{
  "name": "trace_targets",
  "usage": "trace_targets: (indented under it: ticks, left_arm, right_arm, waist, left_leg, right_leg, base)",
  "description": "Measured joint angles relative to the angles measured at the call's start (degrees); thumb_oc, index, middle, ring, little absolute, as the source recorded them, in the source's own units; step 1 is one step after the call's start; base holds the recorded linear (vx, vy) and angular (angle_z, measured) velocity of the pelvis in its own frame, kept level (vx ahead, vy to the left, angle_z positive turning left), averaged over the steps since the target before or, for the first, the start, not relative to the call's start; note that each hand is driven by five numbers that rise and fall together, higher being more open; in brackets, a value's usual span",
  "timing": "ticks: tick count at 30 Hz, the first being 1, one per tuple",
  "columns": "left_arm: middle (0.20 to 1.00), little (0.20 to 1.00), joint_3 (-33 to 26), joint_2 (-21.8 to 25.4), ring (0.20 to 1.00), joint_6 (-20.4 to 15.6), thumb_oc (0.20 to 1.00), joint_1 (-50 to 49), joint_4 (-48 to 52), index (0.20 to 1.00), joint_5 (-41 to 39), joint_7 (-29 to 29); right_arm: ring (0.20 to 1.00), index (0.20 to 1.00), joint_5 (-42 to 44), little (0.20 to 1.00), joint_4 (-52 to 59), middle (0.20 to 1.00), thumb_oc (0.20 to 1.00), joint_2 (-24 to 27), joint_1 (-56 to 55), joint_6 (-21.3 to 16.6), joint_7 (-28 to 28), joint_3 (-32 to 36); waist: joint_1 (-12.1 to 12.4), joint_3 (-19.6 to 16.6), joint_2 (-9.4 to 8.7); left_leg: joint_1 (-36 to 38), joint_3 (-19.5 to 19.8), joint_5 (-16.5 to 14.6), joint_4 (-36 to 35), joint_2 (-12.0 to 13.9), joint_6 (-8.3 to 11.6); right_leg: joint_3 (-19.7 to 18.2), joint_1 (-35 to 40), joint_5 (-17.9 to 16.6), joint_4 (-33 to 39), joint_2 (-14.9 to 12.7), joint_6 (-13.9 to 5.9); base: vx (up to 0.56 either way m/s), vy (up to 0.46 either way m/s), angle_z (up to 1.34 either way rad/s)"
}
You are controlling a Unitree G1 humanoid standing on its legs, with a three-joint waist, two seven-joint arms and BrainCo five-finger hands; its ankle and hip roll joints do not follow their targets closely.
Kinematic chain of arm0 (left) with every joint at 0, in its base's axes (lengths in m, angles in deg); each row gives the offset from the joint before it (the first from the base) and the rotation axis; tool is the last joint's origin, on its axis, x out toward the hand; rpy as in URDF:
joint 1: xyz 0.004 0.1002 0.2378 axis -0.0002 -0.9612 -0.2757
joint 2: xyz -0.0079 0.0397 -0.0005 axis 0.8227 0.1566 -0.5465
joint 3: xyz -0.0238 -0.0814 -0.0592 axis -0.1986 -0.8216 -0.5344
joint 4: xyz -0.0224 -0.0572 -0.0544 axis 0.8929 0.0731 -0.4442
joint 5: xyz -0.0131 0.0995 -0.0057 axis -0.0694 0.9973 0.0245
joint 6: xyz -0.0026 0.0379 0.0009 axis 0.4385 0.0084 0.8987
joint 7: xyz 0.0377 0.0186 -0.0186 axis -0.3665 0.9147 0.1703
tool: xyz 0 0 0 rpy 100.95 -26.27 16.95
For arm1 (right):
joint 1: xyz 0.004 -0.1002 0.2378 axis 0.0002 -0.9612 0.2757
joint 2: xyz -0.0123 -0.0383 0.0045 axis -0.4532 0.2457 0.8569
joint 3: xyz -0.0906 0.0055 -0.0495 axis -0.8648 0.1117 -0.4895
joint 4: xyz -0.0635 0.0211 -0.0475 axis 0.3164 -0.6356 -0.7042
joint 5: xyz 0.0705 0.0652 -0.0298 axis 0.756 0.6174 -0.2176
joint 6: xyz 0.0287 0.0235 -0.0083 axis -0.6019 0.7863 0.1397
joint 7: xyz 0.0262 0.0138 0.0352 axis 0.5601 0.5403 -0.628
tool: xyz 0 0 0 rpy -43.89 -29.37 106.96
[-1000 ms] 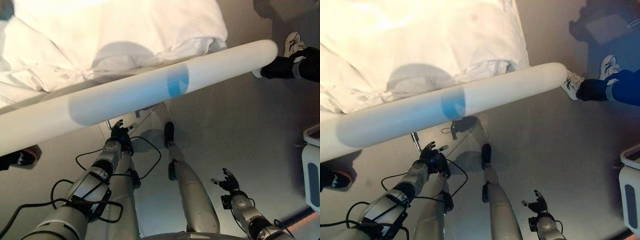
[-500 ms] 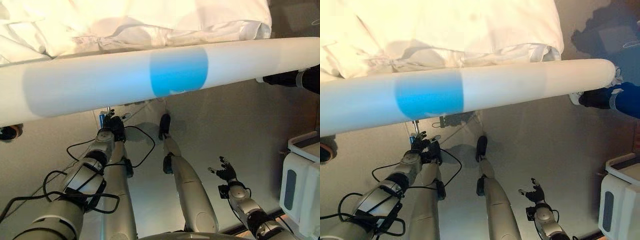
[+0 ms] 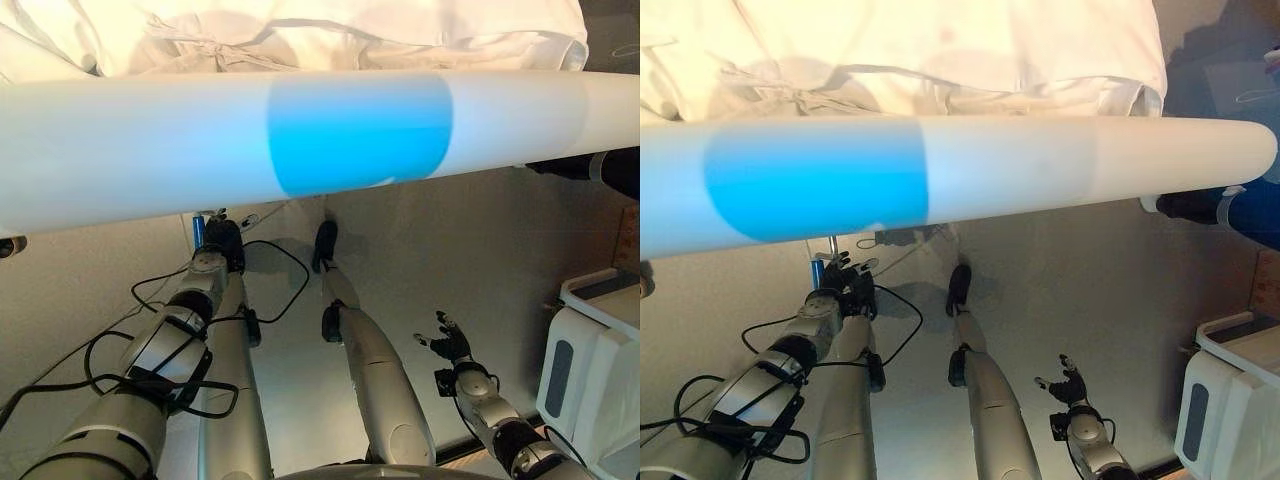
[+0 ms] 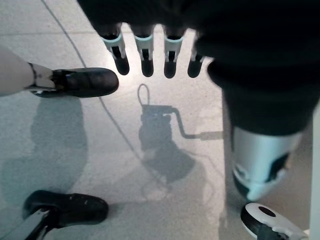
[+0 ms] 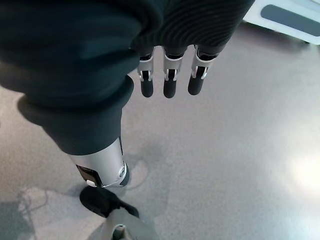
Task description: Raise the hospital bed
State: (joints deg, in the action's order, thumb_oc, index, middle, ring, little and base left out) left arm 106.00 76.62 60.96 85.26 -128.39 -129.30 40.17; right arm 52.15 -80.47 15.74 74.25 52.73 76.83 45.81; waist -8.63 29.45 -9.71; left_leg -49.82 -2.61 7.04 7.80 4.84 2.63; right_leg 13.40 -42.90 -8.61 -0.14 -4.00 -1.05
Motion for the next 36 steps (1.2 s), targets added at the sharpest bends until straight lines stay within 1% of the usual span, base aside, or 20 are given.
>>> trace_targets:
  ticks: [7,17,20,23,24,25,28,29,32,33,35,36]
  left_arm:
    - [1.000,1.000,0.1,0.7,1.000,0.0,1.000,3.7,-0.2,1.000,-0.6,-0.6]
    - [1.000,1.000,0.2,0.7,1.000,0.0,1.000,3.7,-0.2,1.000,-0.5,-0.6]
    - [1.000,1.000,1.4,0.7,1.000,0.0,1.000,2.7,0.3,1.000,0.8,-0.7]
    - [1.000,1.000,1.4,0.6,1.000,0.1,1.000,0.0,1.5,1.000,0.9,-0.6]
    - [1.000,1.000,1.3,0.4,1.000,0.1,1.000,-2.7,2.7,1.000,2.1,-0.5]
    - [1.000,1.000,1.3,-0.2,1.000,0.1,1.000,-4.9,2.7,1.000,3.0,-0.5]
    - [1.000,1.000,1.0,-0.7,1.000,0.1,1.000,-9.4,4.1,1.000,3.8,-0.1]
    - [1.000,1.000,-0.1,-0.9,1.000,0.1,1.000,-11.8,4.8,1.000,5.2,0.1]
    - [1.000,1.000,0.0,-2.0,1.000,0.1,1.000,-16.4,4.8,1.000,5.3,0.8]
    - [1.000,1.000,-0.3,-2.3,1.000,0.1,1.000,-18.2,5.3,1.000,5.5,1.4]
    - [1.000,1.000,-0.6,-2.6,1.000,0.1,1.000,-19.0,5.2,1.000,7.1,1.9]
    - [1.000,1.000,-1.2,-2.6,1.000,0.2,1.000,-19.9,6.2,1.000,7.8,2.4]
  right_arm:
    - [1.000,1.000,0.5,1.000,1.7,1.000,1.000,0.1,0.0,-0.5,0.0,-0.2]
    - [1.000,1.000,0.5,1.000,1.8,1.000,1.000,0.1,0.0,-0.7,0.0,-0.2]
    - [1.000,1.000,0.5,1.000,1.4,1.000,1.000,0.0,0.2,-0.7,0.0,-0.3]
    - [1.000,1.000,0.5,1.000,0.0,1.000,1.000,-0.4,1.1,-0.7,-0.1,-0.8]
    - [1.000,1.000,0.5,1.000,-2.1,1.000,1.000,-1.0,1.8,-0.7,-0.1,-0.8]
    - [1.000,1.000,0.4,1.000,-3.0,1.000,1.000,-1.0,1.9,-0.7,-0.3,-1.3]
    - [1.000,1.000,0.3,1.000,-5.6,1.000,1.000,-1.3,2.3,-0.6,-0.5,-1.4]
    - [1.000,1.000,0.2,1.000,-7.4,1.000,1.000,-1.6,2.8,-0.3,-0.8,-1.2]
    - [1.000,1.000,-0.1,1.000,-7.9,1.000,1.000,-1.3,1.8,-0.1,-1.0,-1.3]
    - [1.000,1.000,-0.3,1.000,-8.6,1.000,1.000,-1.3,1.8,-0.1,-1.4,-1.1]
    - [1.000,1.000,-0.6,1.000,-9.0,1.000,1.000,-1.3,1.4,0.1,-1.5,-1.1]
    - [1.000,1.000,-1.0,1.000,-10.4,1.000,1.000,-1.5,2.1,0.3,-2.0,-0.3]
  waist:
    - [-0.2,0.1,-0.23]
    - [-0.3,0.1,-0.25]
    - [-0.1,0.1,-0.25]
    - [0.1,0.0,-0.29]
    - [-0.1,0.0,-0.34]
    - [0.6,-0.2,-0.53]
    - [1.7,-0.8,-0.68]
    - [1.8,-0.7,-1.00]
    - [2.3,-0.9,-0.92]
    - [3.0,-1.1,-0.69]
    - [3.3,-1.3,-0.57]
    - [4.6,-0.9,-0.25]
  left_leg:
    - [-2.3,0.9,0.0,1.2,0.0,0.01]
    - [-2.6,1.1,0.0,2.0,0.0,0.00]
    - [-2.3,1.1,0.0,2.7,0.0,-0.02]
    - [0.1,0.8,0.0,2.6,-0.1,-0.02]
    - [2.7,0.4,0.0,2.1,-0.1,-0.02]
    - [5.3,-0.4,-0.1,1.4,-0.2,0.04]
    - [8.9,-1.0,-0.3,0.4,-0.3,-0.04]
    - [11.1,-2.0,-0.4,-0.5,-0.1,-0.33]
    - [16.4,-2.3,0.0,-2.5,-0.5,-0.17]
    - [18.0,-2.4,0.1,-3.0,-0.7,-0.30]
    - [19.3,-2.8,0.3,-3.3,-0.8,-0.43]
    - [21.0,-3.0,0.3,-3.6,-0.9,-0.44]
  right_leg:
    - [0.8,-1.3,-0.4,0.0,0.0,0.07]
    - [0.9,-1.2,-0.7,-0.1,0.0,0.05]
    - [0.8,-0.8,-0.8,-0.4,0.0,0.08]
    - [0.5,1.3,-0.8,-0.7,-0.1,0.01]
    - [0.1,3.3,-0.6,-0.8,-0.1,-0.11]
    - [-0.6,5.1,-0.2,-1.0,-0.3,-0.62]
    - [-1.6,7.2,0.8,-2.0,-0.7,-0.65]
    - [-2.0,8.7,0.7,-1.9,-0.7,-0.80]
    - [-2.0,13.2,1.1,-1.5,-0.9,-1.04]
    - [-2.1,14.5,1.3,-1.5,-1.0,-1.01]
    - [-2.0,15.6,1.2,-1.6,-0.9,-0.88]
    - [-2.1,17.0,1.3,-1.7,-1.2,-0.80]
  base:
    - [0.00,0.005,0.02]
    - [0.00,0.003,0.00]
    - [-0.02,0.011,-0.01]
    - [-0.01,0.011,-0.01]
    - [-0.02,0.022,-0.11]
    - [-0.02,0.022,-0.14]
    - [0.01,0.021,-0.16]
    - [0.02,0.001,-0.09]
    - [0.04,0.003,-0.04]
    - [0.11,0.016,0.00]
    - [0.08,0.017,0.02]
    - [-0.04,0.021,-0.01]
